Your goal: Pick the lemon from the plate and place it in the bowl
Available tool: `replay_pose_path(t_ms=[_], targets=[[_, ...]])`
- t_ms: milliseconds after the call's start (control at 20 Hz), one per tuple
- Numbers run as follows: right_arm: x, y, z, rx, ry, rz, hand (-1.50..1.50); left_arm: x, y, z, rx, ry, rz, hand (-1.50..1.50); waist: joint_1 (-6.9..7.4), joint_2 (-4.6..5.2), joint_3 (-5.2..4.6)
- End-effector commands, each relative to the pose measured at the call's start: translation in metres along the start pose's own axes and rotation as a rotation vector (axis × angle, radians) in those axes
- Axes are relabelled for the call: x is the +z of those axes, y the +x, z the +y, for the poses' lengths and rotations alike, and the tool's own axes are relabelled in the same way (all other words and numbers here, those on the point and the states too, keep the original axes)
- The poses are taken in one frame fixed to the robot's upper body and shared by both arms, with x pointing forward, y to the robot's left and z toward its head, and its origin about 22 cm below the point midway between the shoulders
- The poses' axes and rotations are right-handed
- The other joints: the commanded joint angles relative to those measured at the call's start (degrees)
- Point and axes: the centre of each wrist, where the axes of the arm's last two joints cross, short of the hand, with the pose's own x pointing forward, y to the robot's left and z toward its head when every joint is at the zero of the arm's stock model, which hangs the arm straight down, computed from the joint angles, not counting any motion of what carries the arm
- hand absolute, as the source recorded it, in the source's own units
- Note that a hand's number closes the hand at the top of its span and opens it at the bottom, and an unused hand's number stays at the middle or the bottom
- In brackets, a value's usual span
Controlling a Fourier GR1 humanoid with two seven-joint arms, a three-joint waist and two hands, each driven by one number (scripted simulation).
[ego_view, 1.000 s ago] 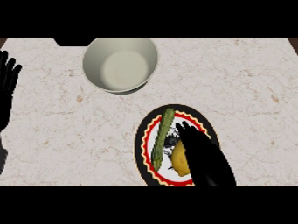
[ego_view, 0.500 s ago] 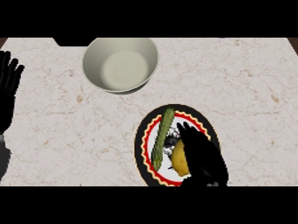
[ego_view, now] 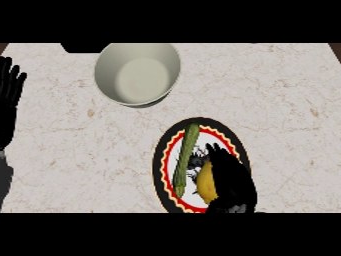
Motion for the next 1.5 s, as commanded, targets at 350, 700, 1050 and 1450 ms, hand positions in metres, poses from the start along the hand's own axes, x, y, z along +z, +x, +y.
replay_pose_path(t_ms=[350, 700, 1050, 1450], targets=[[-0.01, 0.004, 0.008, 0.049, -0.138, -0.088, 1.5, -0.001, 0.002, 0.002, 0.011, 0.002, 0.0, 0.0, 0.02, 0.01, 0.0], [0.014, -0.042, 0.013, 0.024, -0.206, 0.105, 1.5, 0.009, 0.004, -0.004, 0.002, 0.008, 0.011, 0.0, -0.57, -0.24, 0.0], [0.071, -0.087, -0.014, -0.052, -0.354, 0.46, 1.5, 0.005, 0.009, 0.013, -0.02, 0.024, 0.005, 0.0, -1.59, -0.39, -0.07], [0.156, -0.083, -0.056, -0.03, -0.619, 0.507, 1.5, 0.009, -0.001, 0.002, -0.002, 0.019, 0.008, 0.0, -1.26, -0.26, -0.13]])
